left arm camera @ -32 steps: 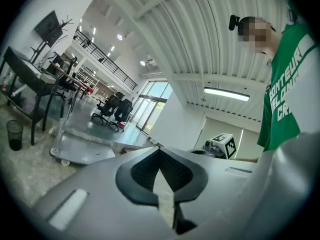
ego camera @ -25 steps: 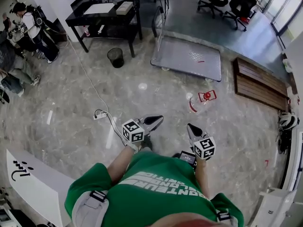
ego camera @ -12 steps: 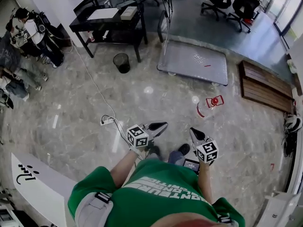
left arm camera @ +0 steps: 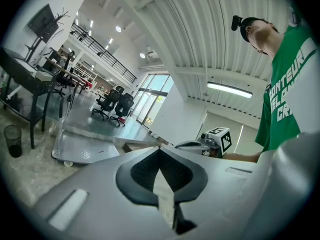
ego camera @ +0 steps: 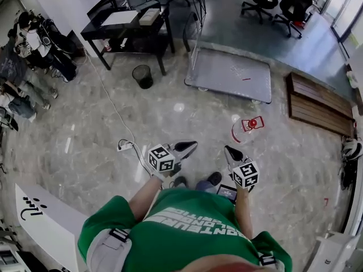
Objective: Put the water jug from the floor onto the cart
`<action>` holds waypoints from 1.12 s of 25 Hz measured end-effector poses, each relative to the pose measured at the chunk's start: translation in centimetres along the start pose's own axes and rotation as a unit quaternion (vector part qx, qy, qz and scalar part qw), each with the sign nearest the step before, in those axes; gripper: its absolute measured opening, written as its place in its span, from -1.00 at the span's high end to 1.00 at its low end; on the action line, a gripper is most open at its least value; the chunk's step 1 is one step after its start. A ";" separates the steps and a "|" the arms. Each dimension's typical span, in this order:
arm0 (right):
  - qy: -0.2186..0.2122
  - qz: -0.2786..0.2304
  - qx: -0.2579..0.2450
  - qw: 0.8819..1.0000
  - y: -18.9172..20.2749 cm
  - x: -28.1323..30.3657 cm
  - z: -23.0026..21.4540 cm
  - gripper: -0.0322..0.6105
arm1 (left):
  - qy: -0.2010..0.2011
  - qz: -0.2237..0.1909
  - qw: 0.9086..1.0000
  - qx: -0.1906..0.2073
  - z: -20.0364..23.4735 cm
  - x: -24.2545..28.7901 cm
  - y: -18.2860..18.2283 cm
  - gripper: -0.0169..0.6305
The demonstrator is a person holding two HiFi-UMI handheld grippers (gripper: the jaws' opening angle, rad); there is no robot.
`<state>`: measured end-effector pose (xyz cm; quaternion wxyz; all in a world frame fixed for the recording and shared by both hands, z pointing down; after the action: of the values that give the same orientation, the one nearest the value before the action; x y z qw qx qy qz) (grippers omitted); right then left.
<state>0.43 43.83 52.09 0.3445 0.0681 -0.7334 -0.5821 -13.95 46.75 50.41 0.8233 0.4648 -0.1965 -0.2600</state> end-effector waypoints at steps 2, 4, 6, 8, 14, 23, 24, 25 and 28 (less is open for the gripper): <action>0.005 -0.003 0.002 1.000 0.1 -0.7 -2.0 0.93 | 0.006 0.000 1.000 0.005 -0.2 2.3 -0.4 0.92; 0.015 -0.009 0.007 1.000 0.2 -1.6 -4.2 0.93 | 0.015 0.007 1.000 0.011 -0.5 4.8 -0.8 0.92; 0.026 -0.018 0.015 0.999 0.2 -2.6 -6.4 0.93 | 0.025 0.016 0.999 0.017 -0.8 7.3 -1.1 0.92; 0.037 -0.023 0.027 0.999 0.6 -3.6 -8.5 0.93 | 0.037 0.022 0.999 0.023 -1.2 9.7 -1.4 0.92; 0.067 -0.031 0.066 0.995 2.7 -7.3 -13.7 0.93 | 0.059 0.038 0.997 0.032 -2.8 15.5 -1.5 0.92; 0.070 -0.034 0.081 0.994 4.5 -10.0 -17.7 0.93 | 0.061 0.057 0.996 0.029 -4.6 19.5 0.0 0.92; 0.068 -0.035 0.083 0.994 4.7 -10.0 -17.8 0.93 | 0.060 0.059 0.996 0.028 -4.8 19.6 0.1 0.92; 0.066 -0.035 0.084 0.994 4.8 -9.9 -17.8 0.93 | 0.059 0.061 0.996 0.028 -4.8 19.7 0.3 0.92; 0.056 -0.033 0.085 0.994 5.0 -9.5 -17.7 0.93 | 0.056 0.065 0.996 0.026 -4.7 19.9 0.5 0.92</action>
<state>19.47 35.88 54.07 0.3588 0.1542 -0.7571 -0.5237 4.51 37.96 50.12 0.8359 0.4861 -0.1859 -0.1744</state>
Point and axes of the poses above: the fingertips, and each gripper's own axes: x forward along the fingers, z to its left, y out of its underside, the point moved 2 cm from there along -x, backward along the fingers, and after that the axes turned 1 degree about y, right-handed, at the moved point
